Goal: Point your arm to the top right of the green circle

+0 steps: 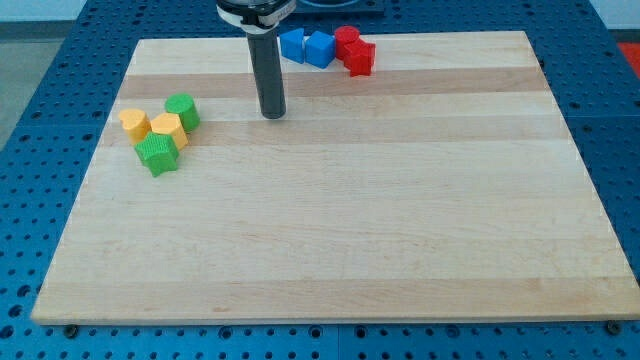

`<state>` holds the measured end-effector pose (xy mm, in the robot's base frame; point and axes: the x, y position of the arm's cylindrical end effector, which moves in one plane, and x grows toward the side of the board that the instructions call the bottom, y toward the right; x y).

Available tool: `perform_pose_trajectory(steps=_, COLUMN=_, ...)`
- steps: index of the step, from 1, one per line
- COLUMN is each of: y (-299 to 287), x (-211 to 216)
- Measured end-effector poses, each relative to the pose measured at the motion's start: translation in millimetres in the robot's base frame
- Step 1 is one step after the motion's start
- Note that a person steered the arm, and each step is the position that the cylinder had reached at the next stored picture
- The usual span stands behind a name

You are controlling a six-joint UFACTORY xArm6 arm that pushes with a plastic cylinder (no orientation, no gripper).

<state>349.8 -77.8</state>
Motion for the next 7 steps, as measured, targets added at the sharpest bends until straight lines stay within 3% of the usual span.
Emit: perform_pose_trajectory(steps=7, y=-1, x=-14)
